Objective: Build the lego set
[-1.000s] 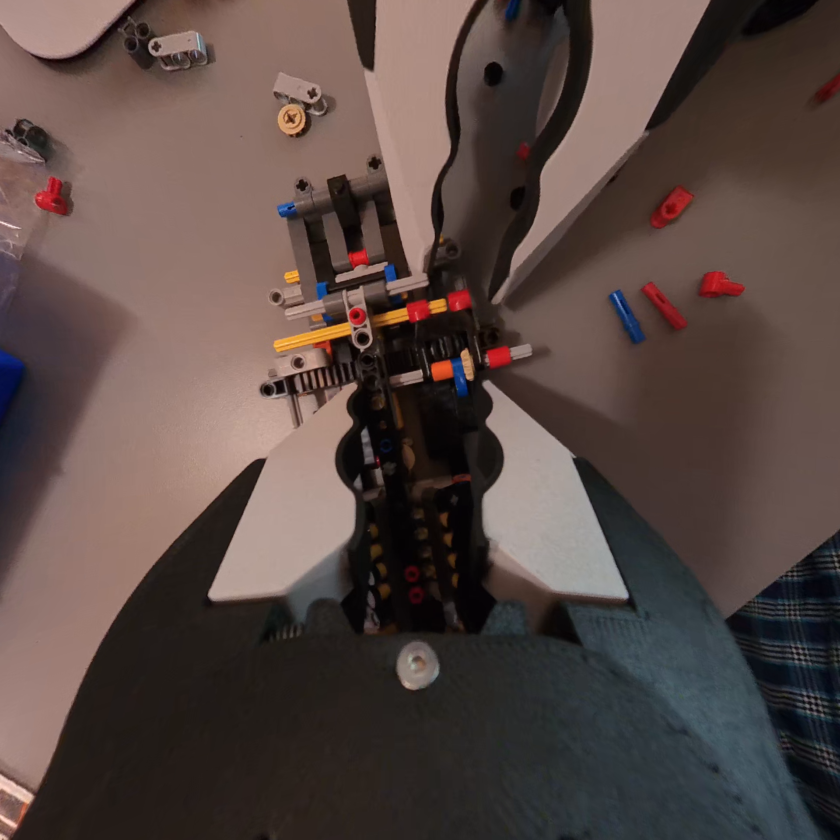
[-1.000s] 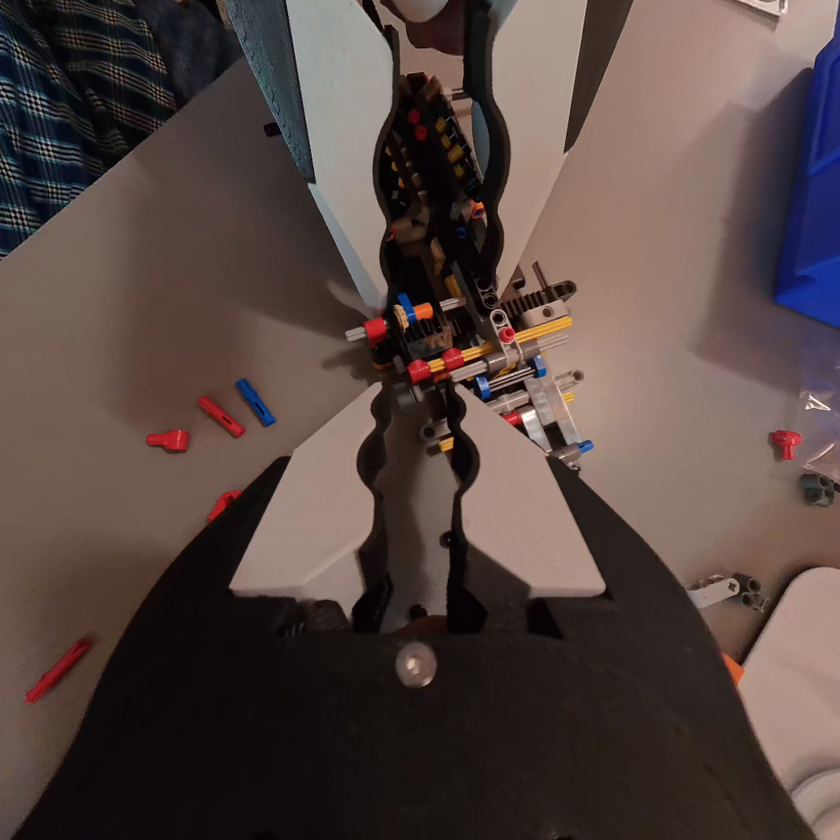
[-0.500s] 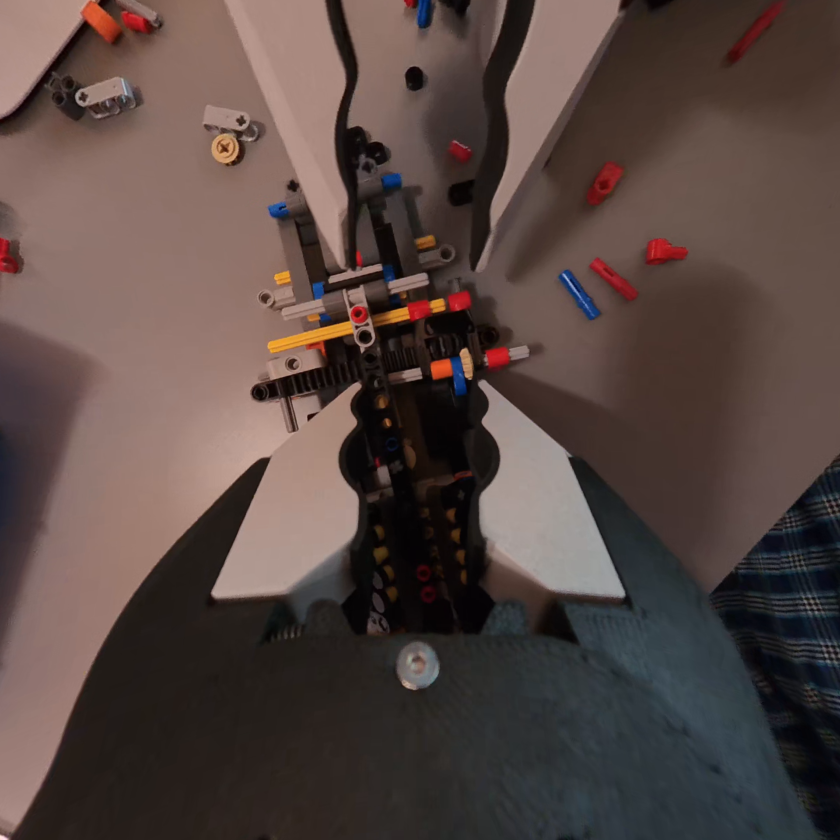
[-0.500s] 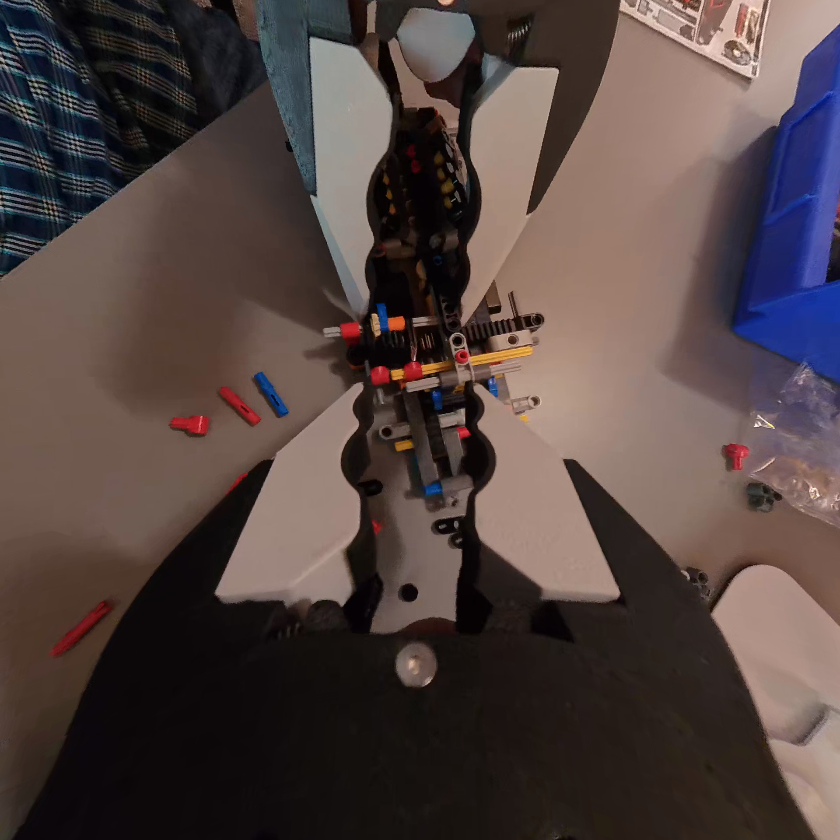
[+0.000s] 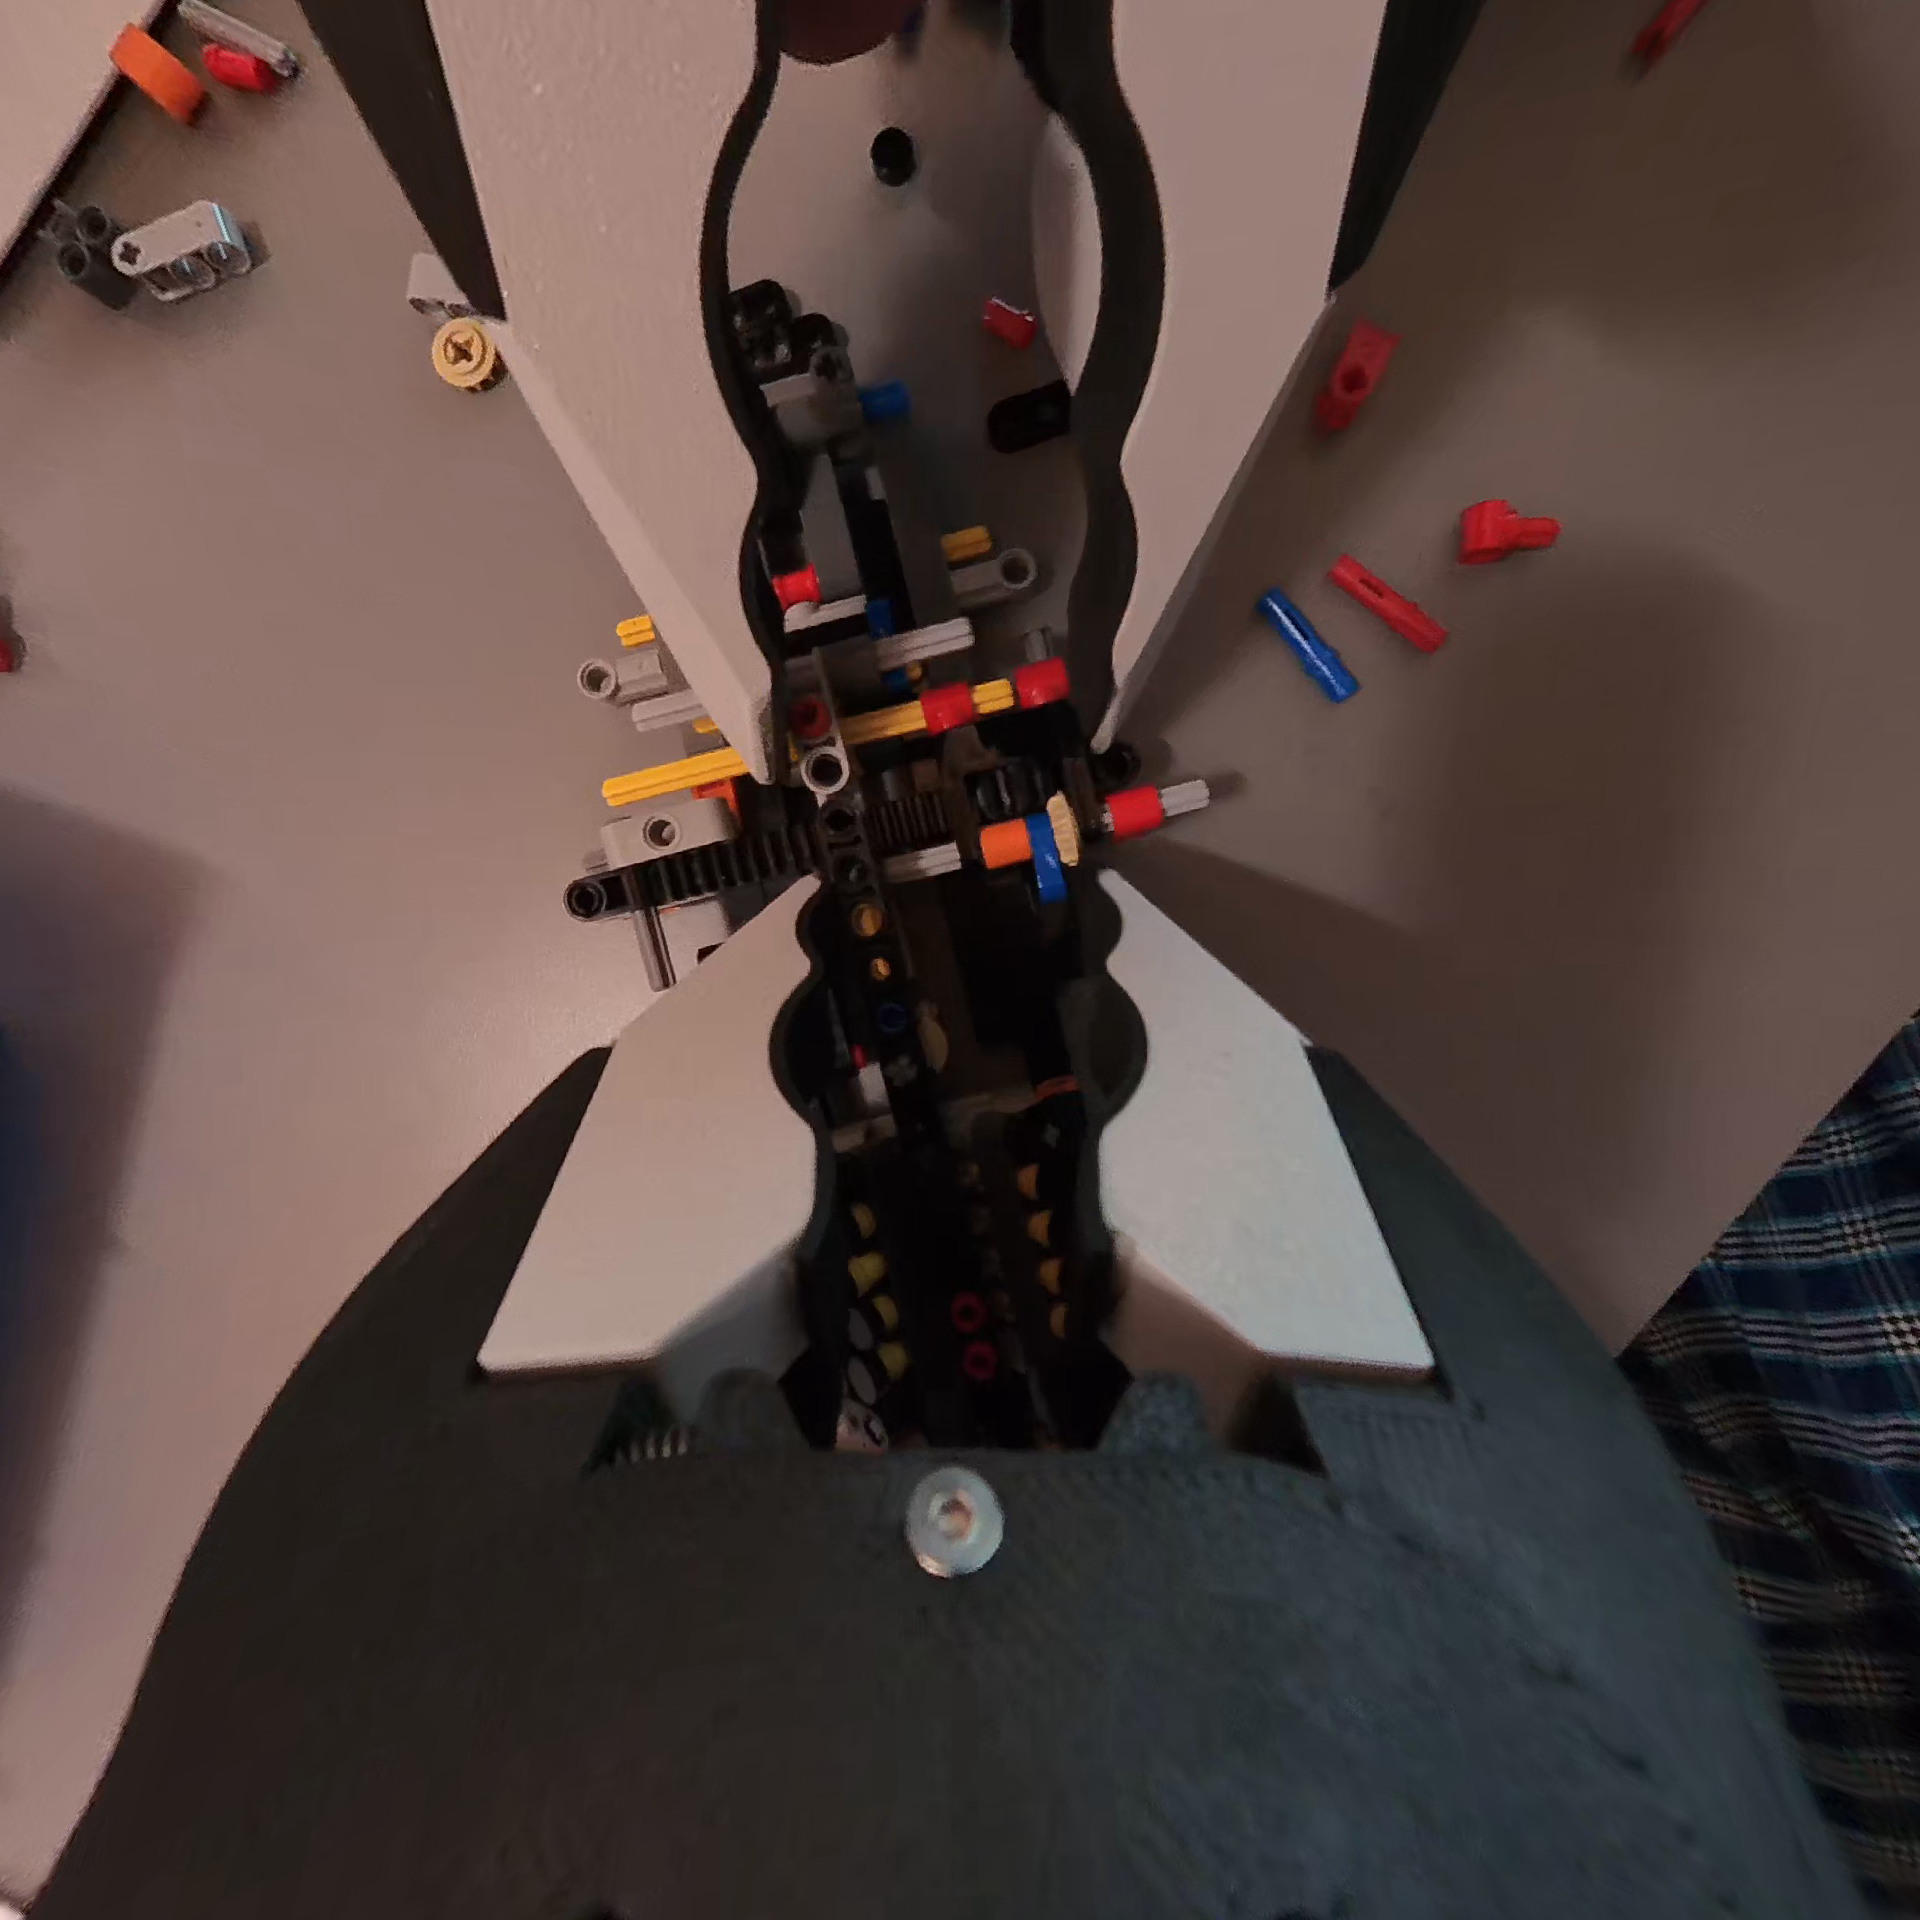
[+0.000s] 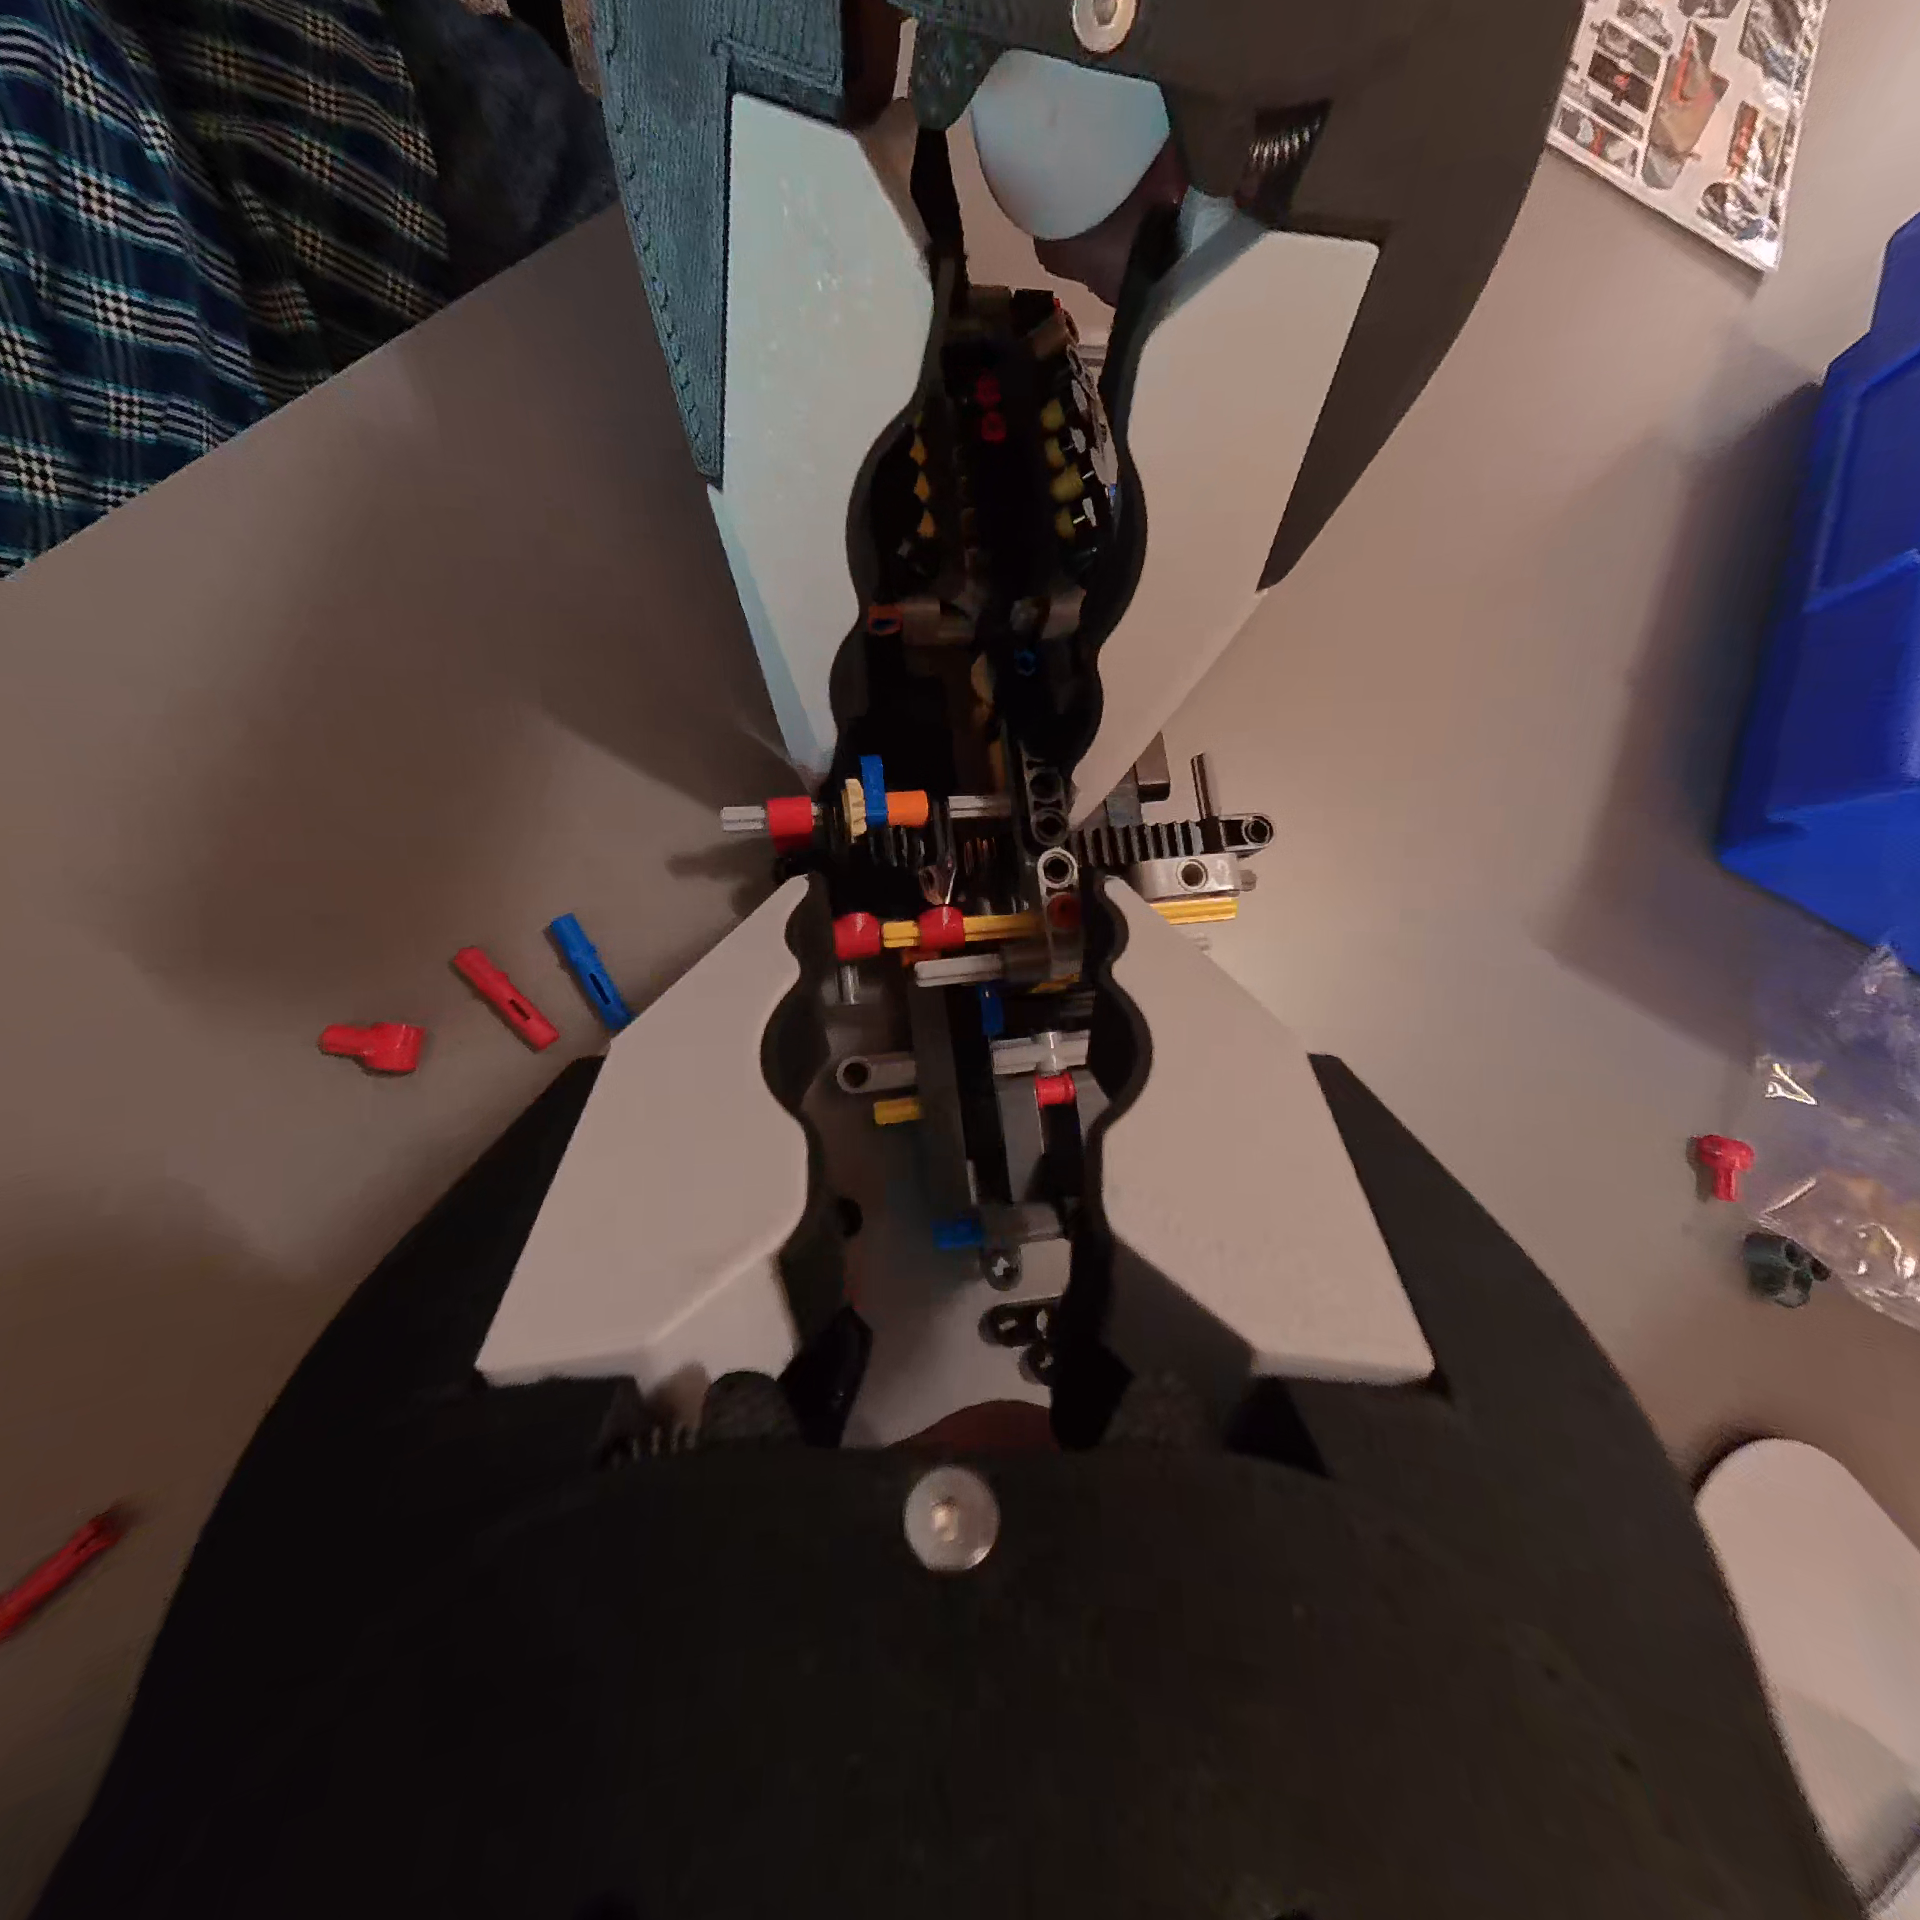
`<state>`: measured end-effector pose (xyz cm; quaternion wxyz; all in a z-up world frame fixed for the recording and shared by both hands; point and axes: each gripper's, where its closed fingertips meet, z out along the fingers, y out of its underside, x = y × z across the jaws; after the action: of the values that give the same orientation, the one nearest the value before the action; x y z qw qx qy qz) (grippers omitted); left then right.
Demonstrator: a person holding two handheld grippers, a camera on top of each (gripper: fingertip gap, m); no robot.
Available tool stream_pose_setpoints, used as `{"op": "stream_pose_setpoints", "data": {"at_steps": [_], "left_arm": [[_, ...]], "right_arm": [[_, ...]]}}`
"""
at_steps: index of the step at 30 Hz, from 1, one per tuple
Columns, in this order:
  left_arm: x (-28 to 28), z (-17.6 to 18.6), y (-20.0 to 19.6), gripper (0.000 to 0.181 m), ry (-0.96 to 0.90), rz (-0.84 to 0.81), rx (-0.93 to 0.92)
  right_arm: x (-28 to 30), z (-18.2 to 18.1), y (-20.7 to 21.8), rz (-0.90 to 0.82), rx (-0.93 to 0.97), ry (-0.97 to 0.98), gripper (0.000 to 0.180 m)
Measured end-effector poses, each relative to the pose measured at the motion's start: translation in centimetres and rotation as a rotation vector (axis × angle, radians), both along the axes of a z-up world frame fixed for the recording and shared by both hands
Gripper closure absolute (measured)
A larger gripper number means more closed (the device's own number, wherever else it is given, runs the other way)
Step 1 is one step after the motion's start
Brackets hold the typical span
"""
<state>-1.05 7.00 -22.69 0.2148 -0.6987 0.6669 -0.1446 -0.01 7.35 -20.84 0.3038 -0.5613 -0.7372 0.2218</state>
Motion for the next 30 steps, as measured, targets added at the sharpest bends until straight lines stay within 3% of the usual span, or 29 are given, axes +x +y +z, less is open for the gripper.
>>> {"op": "stream_pose_setpoints", "data": {"at_steps": [1, 7, 15, 21, 26, 30], "left_arm": [[0.0, 0.0, 0.0, 0.137, -0.001, 0.001, 0.000], [-0.3, 0.2, 0.1, 0.135, 0.016, 0.001, 0.000], [-0.5, 2.1, 2.8, 0.093, 0.006, 0.036, 0.095], [-0.1, 0.7, 2.2, 0.081, 0.041, -0.057, 0.007], [0.8, 0.9, 1.8, 0.094, 0.016, -0.123, 0.015], [0.9, 0.8, 1.8, 0.094, 0.004, -0.116, 0.023]], "right_arm": [[0.0, 0.0, 0.0, -0.001, -0.006, 0.003, 0.133], [0.0, 0.1, 0.2, -0.015, -0.020, 0.015, 0.133], [0.0, 0.1, 0.2, -0.026, -0.032, 0.026, 0.133], [0.0, 0.1, 0.2, -0.023, -0.032, 0.037, 0.133], [0.0, 0.1, 0.2, -0.025, -0.042, 0.043, 0.133], [0.0, 0.1, 0.2, -0.026, -0.043, 0.046, 0.133]]}}
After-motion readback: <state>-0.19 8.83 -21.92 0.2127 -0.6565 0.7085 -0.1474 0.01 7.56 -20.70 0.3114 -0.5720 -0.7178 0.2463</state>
